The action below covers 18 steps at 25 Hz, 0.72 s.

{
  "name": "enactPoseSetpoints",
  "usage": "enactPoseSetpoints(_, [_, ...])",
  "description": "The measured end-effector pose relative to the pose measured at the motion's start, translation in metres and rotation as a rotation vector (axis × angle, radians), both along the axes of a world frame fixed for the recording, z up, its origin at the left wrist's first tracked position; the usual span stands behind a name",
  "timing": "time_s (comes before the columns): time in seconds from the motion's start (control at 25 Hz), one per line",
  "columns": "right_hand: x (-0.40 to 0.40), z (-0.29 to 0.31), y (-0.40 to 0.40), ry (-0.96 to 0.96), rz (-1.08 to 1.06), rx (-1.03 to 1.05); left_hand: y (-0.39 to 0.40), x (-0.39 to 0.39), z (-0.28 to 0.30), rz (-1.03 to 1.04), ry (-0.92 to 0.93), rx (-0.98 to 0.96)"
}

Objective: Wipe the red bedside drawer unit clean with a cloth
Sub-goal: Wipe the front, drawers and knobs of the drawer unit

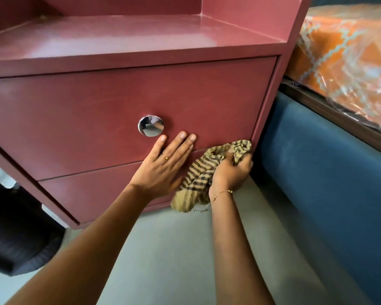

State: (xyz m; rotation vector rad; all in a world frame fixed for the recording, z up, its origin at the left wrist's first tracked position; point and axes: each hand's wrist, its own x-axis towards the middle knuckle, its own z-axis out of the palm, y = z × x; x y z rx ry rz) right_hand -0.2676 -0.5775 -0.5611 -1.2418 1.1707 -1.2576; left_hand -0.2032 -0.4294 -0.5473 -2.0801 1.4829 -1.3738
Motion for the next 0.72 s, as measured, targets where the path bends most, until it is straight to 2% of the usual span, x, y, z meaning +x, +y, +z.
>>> enactPoseSetpoints(0.12, [-0.010,-0.028,-0.013,-0.012,0.023,0.246,-0.001,-0.001,-0.001,0.030,-0.015,0.012])
enactPoseSetpoints(0.2, [-0.019,-0.033,-0.021,0.007,0.089,0.321,0.000,-0.001,-0.001,0.060,-0.054,0.036])
enactPoseSetpoints(0.28, [-0.020,-0.018,-0.025,-0.010,0.103,0.261,0.001,-0.001,-0.001,0.077,-0.076,0.038])
enactPoseSetpoints(0.32, [-0.019,-0.008,-0.025,-0.008,0.108,0.159,0.001,0.000,-0.003,0.074,-0.085,0.031])
enactPoseSetpoints(0.44, [-0.015,0.002,-0.009,0.141,0.037,-0.112,-0.003,0.001,-0.007,0.071,-0.092,-0.001])
enactPoseSetpoints(0.52, [-0.018,-0.021,-0.005,0.219,0.087,-0.077,-0.005,0.000,-0.011,0.084,-0.103,-0.020])
enactPoseSetpoints(0.64, [-0.039,-0.056,-0.021,0.472,0.319,0.039,-0.006,0.001,-0.011,0.076,-0.103,-0.037])
enactPoseSetpoints(0.72, [-0.049,-0.052,-0.031,0.461,0.240,-0.111,-0.006,0.002,-0.013,0.063,-0.103,-0.051])
